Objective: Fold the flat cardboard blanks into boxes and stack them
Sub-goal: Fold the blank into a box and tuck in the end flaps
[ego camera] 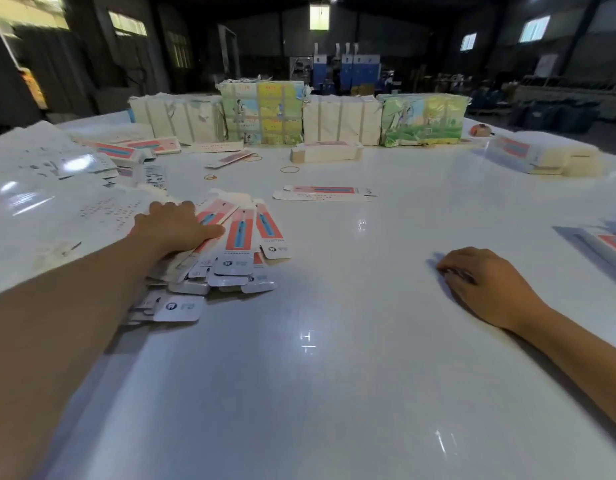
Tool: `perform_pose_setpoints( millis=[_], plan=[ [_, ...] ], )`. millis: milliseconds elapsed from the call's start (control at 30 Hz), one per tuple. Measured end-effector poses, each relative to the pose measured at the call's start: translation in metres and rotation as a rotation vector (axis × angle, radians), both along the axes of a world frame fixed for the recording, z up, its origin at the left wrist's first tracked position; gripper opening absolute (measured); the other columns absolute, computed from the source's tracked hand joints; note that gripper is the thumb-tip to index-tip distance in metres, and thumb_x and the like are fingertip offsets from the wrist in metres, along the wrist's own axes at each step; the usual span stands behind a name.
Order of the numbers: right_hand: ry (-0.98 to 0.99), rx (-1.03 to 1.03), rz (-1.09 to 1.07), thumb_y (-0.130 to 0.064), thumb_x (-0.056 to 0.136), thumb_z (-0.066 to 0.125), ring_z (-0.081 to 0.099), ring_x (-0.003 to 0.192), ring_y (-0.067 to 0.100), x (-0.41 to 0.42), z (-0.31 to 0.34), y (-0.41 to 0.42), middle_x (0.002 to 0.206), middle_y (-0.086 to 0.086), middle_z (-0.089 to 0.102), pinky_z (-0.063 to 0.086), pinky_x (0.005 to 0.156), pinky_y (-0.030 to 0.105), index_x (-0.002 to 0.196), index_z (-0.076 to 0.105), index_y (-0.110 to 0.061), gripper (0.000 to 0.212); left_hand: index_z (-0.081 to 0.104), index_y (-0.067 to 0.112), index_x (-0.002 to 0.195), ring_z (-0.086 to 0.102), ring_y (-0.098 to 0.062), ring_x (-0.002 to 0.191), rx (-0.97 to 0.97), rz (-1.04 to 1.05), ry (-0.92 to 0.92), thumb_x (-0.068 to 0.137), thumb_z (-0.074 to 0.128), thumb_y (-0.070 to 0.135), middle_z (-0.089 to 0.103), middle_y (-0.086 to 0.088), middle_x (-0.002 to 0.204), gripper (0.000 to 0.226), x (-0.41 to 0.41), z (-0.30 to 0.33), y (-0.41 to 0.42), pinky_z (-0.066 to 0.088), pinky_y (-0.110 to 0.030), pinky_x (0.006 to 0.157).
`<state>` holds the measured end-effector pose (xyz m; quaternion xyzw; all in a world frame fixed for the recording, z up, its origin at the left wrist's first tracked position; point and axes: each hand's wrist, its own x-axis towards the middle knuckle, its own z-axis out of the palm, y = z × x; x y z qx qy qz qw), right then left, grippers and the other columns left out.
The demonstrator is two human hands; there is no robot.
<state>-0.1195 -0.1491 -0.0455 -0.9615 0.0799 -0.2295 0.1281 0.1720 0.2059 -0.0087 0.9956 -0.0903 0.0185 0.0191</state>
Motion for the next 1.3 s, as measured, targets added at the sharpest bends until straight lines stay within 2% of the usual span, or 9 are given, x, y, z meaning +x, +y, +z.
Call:
perform_pose_setpoints(
  millis=[167,267,333,500,767,933,1000,1133,1300],
  plan=[
    [0.034,0.016,-0.018,-0.003,0.088,0.054,0.058,0.093,0.026,-0.001,0.003,0.004,0.086,-0.001,0.061,0.045,0.08,0.038,0.074,0.061,-0.02,0.023,0.041,0.014,0.128,0.037,-0.039,0.122,0.051,-0.021,-0.258,0.078,0.052,0.069,0.047,-0.018,0.131,0.076,-0.024,0.034,-0.019,0.032,-0.05,0.099],
    [0.043,0.005,-0.021,-0.005,0.089,0.053,0.056,0.091,0.029,-0.001,0.003,0.005,0.084,-0.003,0.056,0.044,0.08,0.036,0.077,0.064,-0.015,0.018,0.04,0.017,0.13,0.048,-0.034,0.109,-0.149,-0.224,-0.426,0.077,0.061,0.06,0.053,-0.013,0.122,0.072,-0.065,0.061,-0.062,0.042,-0.047,0.089],
    [0.059,-0.002,-0.036,-0.006,0.089,0.053,0.056,0.093,0.031,-0.001,0.003,0.004,0.09,0.003,0.062,0.043,0.082,0.036,0.084,0.067,-0.009,0.015,0.037,0.022,0.134,0.054,-0.027,0.101,-0.305,-0.444,-0.369,0.074,0.066,0.057,0.055,-0.006,0.121,0.075,-0.104,0.065,-0.098,0.047,-0.041,0.082],
    [0.099,0.022,-0.079,-0.011,0.089,0.053,0.053,0.099,0.033,-0.003,0.005,0.003,0.103,0.013,0.063,0.042,0.079,0.035,0.098,0.066,-0.003,0.017,0.017,0.027,0.146,0.038,-0.024,0.122,-0.129,-0.799,-0.227,0.076,0.061,0.052,0.034,0.001,0.145,0.086,-0.184,0.004,-0.158,0.031,-0.037,0.098],
    [0.076,0.087,-0.092,-0.012,0.089,0.053,0.054,0.088,0.029,-0.001,0.0,-0.001,0.089,0.012,0.062,0.041,0.071,0.033,0.087,0.069,-0.004,0.019,0.025,0.024,0.142,0.04,-0.02,0.115,-0.18,-0.82,-0.247,0.086,0.038,0.065,0.039,0.003,0.14,0.07,-0.182,-0.044,-0.162,0.037,-0.033,0.089],
    [-0.271,0.332,-0.276,-0.006,0.089,0.052,0.063,0.079,0.02,-0.003,0.0,-0.005,0.093,0.005,0.07,0.046,0.069,0.019,0.088,0.072,-0.009,0.02,0.029,0.024,0.14,0.045,-0.019,0.114,-0.239,-0.789,-0.297,0.084,0.033,0.068,0.05,0.003,0.132,0.072,-0.179,-0.039,-0.165,0.04,-0.03,0.08],
    [-0.365,0.461,-0.219,-0.004,0.09,0.054,0.063,0.079,0.017,-0.005,0.002,-0.003,0.091,0.002,0.069,0.046,0.07,0.013,0.088,0.071,-0.014,0.02,0.031,0.024,0.139,0.05,-0.018,0.109,-0.318,-0.757,-0.349,0.085,0.035,0.067,0.055,0.003,0.125,0.07,-0.178,-0.034,-0.165,0.037,-0.028,0.07],
    [-0.407,0.542,0.008,-0.004,0.092,0.055,0.062,0.086,0.019,-0.007,0.004,0.015,0.095,-0.004,0.062,0.055,0.07,0.031,0.1,0.069,-0.021,0.024,0.035,0.024,0.136,0.053,-0.017,0.104,-0.377,-0.761,-0.349,0.083,0.038,0.067,0.057,0.004,0.12,0.068,-0.184,-0.03,-0.166,0.033,-0.025,0.067],
    [-0.448,0.653,0.007,-0.011,0.09,0.059,0.056,0.059,0.005,-0.007,0.009,0.023,0.076,-0.002,0.062,0.044,0.057,0.015,0.081,0.065,-0.023,0.016,0.036,0.024,0.135,0.052,-0.017,0.103,-0.382,-0.79,-0.347,0.084,0.039,0.066,0.057,0.003,0.117,0.067,-0.188,-0.03,-0.165,0.031,-0.025,0.067]
  ],
)
